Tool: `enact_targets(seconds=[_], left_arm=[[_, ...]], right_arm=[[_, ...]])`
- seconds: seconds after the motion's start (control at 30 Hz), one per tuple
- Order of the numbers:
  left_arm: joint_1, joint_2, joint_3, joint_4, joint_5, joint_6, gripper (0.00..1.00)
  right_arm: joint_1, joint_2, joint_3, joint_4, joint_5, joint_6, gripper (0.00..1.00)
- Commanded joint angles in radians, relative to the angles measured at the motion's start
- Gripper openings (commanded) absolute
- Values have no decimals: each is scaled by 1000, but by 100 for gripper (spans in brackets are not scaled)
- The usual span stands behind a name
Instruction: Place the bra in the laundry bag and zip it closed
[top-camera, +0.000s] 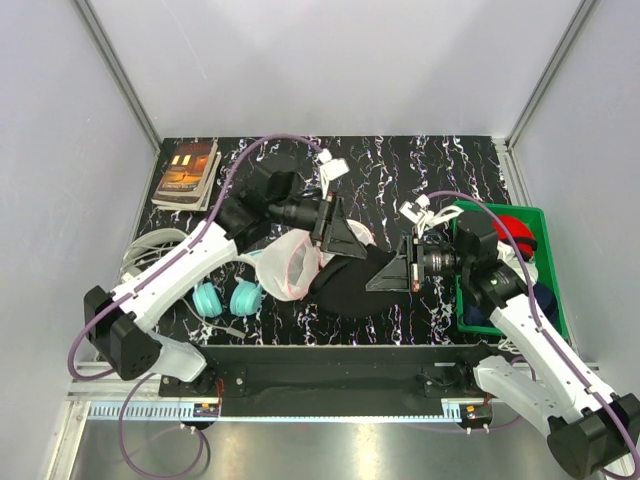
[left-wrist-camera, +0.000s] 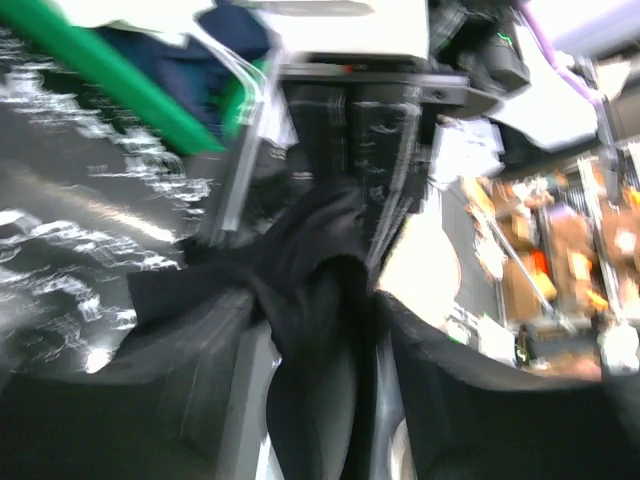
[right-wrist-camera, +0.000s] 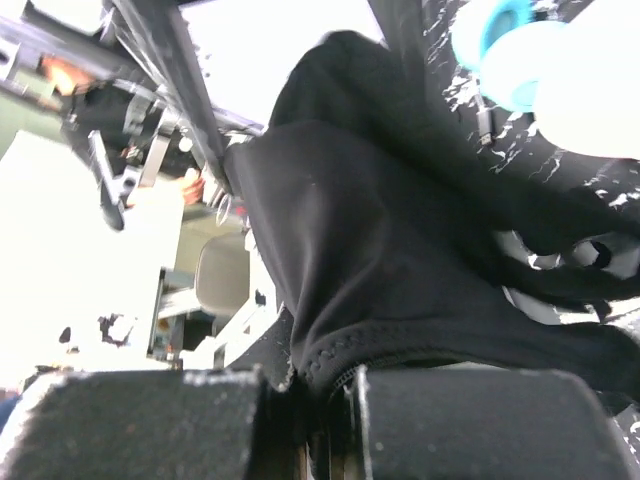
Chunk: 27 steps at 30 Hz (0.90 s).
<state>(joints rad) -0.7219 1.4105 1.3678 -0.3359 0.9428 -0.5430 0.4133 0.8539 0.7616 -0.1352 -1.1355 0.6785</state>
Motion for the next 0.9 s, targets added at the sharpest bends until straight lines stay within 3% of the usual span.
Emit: enact_targets(seconds=[0.0,0.23,0.43,0.63,0.87], left_arm=[[97,-108,-21,-23,-117,47,72],[281,-248,-110,-190,-401,129,76],[308,-265,-261,-212,-545,147,75],[305,-161,-309,-204,-630,163,71],[248,13,-251,-212,-705,209,72]], right_arm=[[7,-21,-28,59,85,26,0],[7,42,-7,57,152,18,0],[7,131,45,36,209,-52,0],[5,183,74,-26,272,-135,0],[-8,148,48,-67,278,-165,0]])
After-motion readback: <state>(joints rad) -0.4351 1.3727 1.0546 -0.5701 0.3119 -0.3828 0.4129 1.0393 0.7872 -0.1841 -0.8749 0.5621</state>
